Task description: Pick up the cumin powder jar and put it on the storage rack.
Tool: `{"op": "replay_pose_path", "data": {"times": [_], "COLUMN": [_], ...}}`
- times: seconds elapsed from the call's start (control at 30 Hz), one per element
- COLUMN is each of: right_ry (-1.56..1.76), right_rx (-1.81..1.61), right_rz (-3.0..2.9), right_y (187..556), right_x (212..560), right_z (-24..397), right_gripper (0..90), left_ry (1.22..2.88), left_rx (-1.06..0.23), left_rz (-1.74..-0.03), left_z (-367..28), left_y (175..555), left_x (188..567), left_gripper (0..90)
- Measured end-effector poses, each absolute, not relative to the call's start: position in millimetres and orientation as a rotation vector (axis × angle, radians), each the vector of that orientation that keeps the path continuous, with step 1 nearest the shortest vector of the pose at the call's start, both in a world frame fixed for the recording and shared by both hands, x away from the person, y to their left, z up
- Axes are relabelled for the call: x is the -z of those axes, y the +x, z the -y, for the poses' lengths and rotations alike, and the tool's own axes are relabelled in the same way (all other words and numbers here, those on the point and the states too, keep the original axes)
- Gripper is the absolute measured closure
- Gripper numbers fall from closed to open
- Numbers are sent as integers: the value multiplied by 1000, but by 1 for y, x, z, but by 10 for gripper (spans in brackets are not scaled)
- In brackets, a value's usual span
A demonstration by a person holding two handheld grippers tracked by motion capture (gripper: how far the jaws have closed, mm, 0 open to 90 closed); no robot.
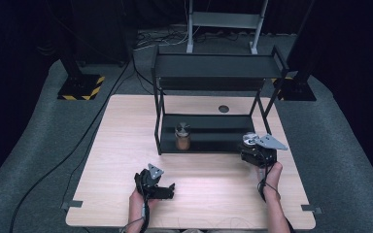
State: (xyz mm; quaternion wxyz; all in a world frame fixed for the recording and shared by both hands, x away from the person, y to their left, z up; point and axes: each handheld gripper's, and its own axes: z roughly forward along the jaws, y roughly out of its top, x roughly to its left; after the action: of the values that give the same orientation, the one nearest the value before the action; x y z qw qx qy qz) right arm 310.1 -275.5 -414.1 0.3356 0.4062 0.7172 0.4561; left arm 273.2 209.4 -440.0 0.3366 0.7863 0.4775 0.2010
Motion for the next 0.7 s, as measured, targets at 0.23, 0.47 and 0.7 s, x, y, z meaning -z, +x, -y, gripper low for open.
{"op": "replay_pose_path", "data": {"times": [0.23,0.47,0.7], "right_ry": [1062,1062,1063], "right_rx": [-1190,-1192,-1192], "right_rz": [-1870,-1871,-1869], "right_y": [317,324,331], "right_x": [413,412,413], "right_z": [273,272,270], "right_gripper": [307,307,306], "left_ry": [2050,2050,2050], "left_rx": [-524,-524,-524], "left_rz": [-1245,-1245,-1245], "left_z": [-209,-209,-209], "left_y": [273,273,273], "left_x": [440,440,440], "left_gripper": [1,1,1]}}
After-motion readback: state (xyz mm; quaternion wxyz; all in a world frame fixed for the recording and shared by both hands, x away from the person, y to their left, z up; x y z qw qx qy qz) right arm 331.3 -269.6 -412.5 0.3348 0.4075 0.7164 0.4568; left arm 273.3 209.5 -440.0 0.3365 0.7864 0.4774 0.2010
